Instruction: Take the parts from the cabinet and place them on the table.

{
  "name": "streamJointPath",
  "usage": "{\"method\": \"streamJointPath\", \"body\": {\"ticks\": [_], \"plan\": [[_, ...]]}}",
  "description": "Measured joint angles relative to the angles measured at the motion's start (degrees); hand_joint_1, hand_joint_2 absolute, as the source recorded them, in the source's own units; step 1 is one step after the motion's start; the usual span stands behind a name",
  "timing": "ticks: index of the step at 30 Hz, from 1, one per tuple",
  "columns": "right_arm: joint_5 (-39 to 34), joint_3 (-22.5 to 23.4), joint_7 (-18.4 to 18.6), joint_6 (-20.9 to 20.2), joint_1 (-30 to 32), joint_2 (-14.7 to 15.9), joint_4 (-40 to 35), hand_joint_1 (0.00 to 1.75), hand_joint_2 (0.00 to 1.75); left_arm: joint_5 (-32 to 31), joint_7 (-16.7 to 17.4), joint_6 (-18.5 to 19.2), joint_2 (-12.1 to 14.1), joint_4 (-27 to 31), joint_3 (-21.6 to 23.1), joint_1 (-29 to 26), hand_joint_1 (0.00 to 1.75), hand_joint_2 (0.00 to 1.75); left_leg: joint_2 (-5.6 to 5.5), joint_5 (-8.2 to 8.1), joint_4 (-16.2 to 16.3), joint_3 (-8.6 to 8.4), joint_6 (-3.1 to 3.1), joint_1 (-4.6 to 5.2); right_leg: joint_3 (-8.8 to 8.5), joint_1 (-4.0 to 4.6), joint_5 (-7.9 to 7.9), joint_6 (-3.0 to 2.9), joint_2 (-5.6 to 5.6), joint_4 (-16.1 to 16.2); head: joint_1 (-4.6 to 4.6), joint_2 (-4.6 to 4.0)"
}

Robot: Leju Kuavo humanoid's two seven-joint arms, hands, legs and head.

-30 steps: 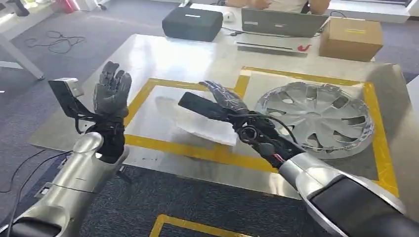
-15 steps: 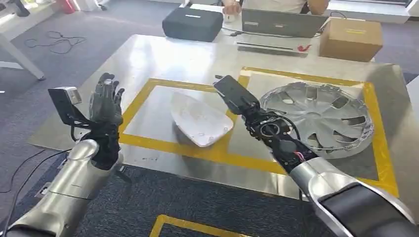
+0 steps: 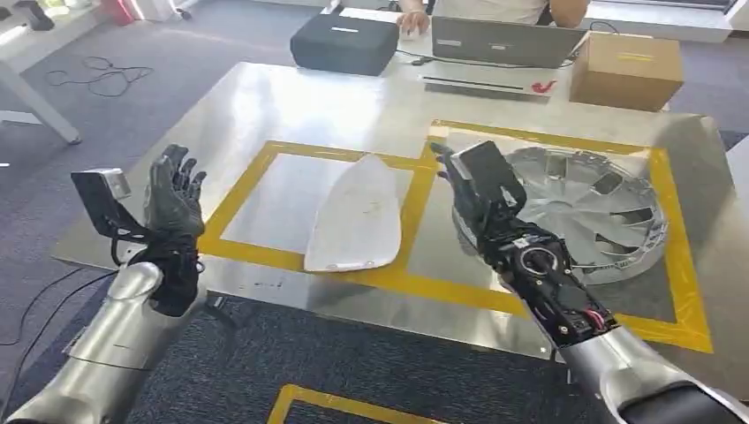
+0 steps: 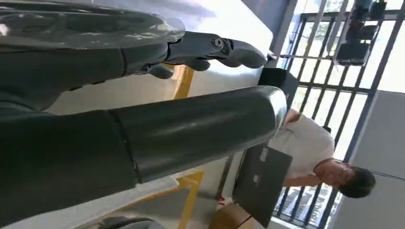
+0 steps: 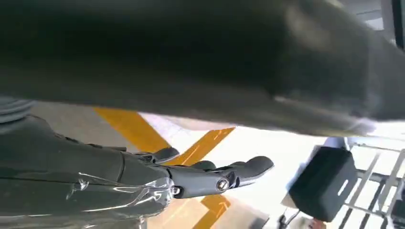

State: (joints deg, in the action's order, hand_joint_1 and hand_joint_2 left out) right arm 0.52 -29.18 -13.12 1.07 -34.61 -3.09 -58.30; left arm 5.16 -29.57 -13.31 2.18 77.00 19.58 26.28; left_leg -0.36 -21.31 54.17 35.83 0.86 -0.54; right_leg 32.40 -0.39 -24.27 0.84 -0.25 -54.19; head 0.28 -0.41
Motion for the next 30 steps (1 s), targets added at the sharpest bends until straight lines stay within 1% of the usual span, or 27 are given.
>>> {"method": "streamJointPath", "body": {"ticks": [3, 7, 15, 16, 21, 22, 23, 24, 25, 26, 27, 28, 29, 30], "plan": [[0.0, 0.3, 2.2, 0.7, 3.7, 1.7, -7.1, 0.0, 0.0, -0.2, 0.2, -0.1, 0.1, 0.9, 0.0, -0.6, 0.0, 0.0, 0.0, 0.0, 0.0, 0.0, 0.0, 0.0, 0.0, 0.0, 0.0, 0.0, 0.0, 0.0, 0.0, 0.02], [0.3, 0.3, 3.5, 2.0, 7.7, 3.3, -14.4, 0.0, 0.0, -0.4, 0.3, 0.0, 0.0, 1.4, 0.0, -0.9, 0.0, 0.0, 0.01, -0.01, 0.0, 0.0, 0.0, 0.0, 0.0, 0.0, -0.01, 0.0, 0.0, 0.0, 0.0, 0.0], [0.3, 0.3, 4.0, 2.5, 10.9, 4.9, -22.2, 0.0, 0.0, -0.5, 0.4, 0.0, 0.0, 1.7, 0.0, -0.9, 0.0, 0.0, 0.02, -0.03, 0.0, 0.02, -0.01, 0.01, -0.03, -0.01, 0.0, 0.01, 0.01, 0.0, -0.02, 0.0], [0.2, 0.3, 4.0, 2.5, 11.0, 5.1, -22.7, 0.0, 0.0, -0.4, 0.4, 0.0, 0.0, 1.7, 0.0, -0.9, 0.0, 0.0, 0.0, -0.27, 0.3, 0.06, -0.37, 0.18, -0.07, -0.24, 0.01, 0.18, 0.0, 0.1, -0.04, 0.0], [-0.2, 0.3, 3.6, 2.0, 11.3, 5.3, -24.6, 0.0, 0.0, -0.3, 0.4, -0.6, 0.1, 1.7, 0.0, -0.9, 0.0, 0.0, 0.02, -0.58, 0.3, -0.03, -0.95, 0.37, -0.42, -0.39, -0.09, 0.75, -0.04, 0.4, -0.31, 0.0], [-0.3, 0.3, 3.5, 2.0, 11.2, 5.3, -25.0, 0.0, 0.0, -0.3, 0.4, -0.7, 0.1, 1.9, 0.0, -0.9, 0.0, 0.0, 0.04, -0.19, -0.5, -0.56, -1.36, -0.04, -0.7, -0.05, -0.11, 1.09, -0.03, 0.5, -0.39, 0.0], [-0.3, 0.3, 3.4, 1.9, 11.2, 5.5, -25.3, 0.0, 0.0, -0.3, 0.4, -0.7, 0.0, 2.1, 0.0, -0.9, 0.0, 0.0, 0.25, 0.08, -1.1, -1.27, -1.44, -0.33, -0.24, -0.38, -0.99, 1.16, 0.09, -0.3, -0.24, 0.0], [-0.3, 0.3, 3.3, 1.9, 11.1, 5.6, -25.5, 0.0, 0.0, -0.3, 0.4, -0.7, 0.1, 2.2, 0.0, -0.8, 0.0, 0.0, 0.26, 0.09, -1.2, -1.58, -1.55, -0.45, 0.62, -0.34, -2.66, 1.32, 0.1, -2.7, 0.02, 0.02], [-0.4, 0.3, 3.3, 1.9, 11.2, 5.8, -25.6, 0.0, 0.0, -0.3, 0.4, -0.7, 0.1, 2.3, 0.0, -0.7, 0.0, 0.0, 0.27, 0.03, -1.2, -1.67, -1.7, -0.44, 2.87, -0.4, -5.34, 1.49, 0.14, -7.9, 0.48, 0.0], [-0.5, 0.3, 3.4, 1.9, 11.4, 6.0, -25.7, 0.0, 0.0, -0.3, 0.7, -0.7, 0.0, 2.3, 0.0, -0.9, 0.0, 0.0, 0.26, 0.02, -1.2, -1.68, -1.71, -0.42, 5.19, -0.5, -7.26, 1.69, 0.14, -12.8, 0.81, 0.0], [-0.5, 0.3, 3.4, 1.9, 11.7, 6.1, -25.9, 0.0, 0.0, -0.3, 0.9, -0.7, 0.0, 2.3, 0.0, -1.0, 0.0, 0.0, 0.22, 0.02, -1.2, -1.66, -1.7, -0.43, 7.27, -0.64, -8.66, 1.91, 0.14, -17.0, 1.0, 0.0], [-0.6, 0.3, 3.4, 1.9, 11.8, 6.2, -25.9, 0.0, 0.0, -0.3, 0.9, -0.7, 0.0, 2.3, 0.0, -1.2, 0.0, 0.0, 0.16, -0.02, -1.1, -1.67, -1.64, -0.5, 8.13, -0.83, -8.62, 2.09, 0.12, -18.6, 1.2, 0.0], [-0.6, 0.3, 3.5, 1.9, 11.9, 6.2, -26.0, 0.0, 0.0, -0.3, 1.0, -0.7, 0.0, 2.3, 0.0, -1.3, 0.0, 0.0, 0.07, -0.09, -1.0, -1.68, -1.54, -0.64, 7.66, -1.04, -7.27, 2.29, 0.11, -17.4, 1.22, 0.0], [-0.7, 0.3, 3.5, 1.9, 11.9, 6.3, -26.1, 0.0, 0.0, -0.3, 1.0, -0.7, 0.0, 2.3, 0.0, -1.3, 0.0, 0.0, -0.03, -0.2, -0.8, -1.68, -1.36, -0.82, 6.16, -1.29, -5.15, 2.43, 0.1, -14.1, 1.38, 0.0]]}}
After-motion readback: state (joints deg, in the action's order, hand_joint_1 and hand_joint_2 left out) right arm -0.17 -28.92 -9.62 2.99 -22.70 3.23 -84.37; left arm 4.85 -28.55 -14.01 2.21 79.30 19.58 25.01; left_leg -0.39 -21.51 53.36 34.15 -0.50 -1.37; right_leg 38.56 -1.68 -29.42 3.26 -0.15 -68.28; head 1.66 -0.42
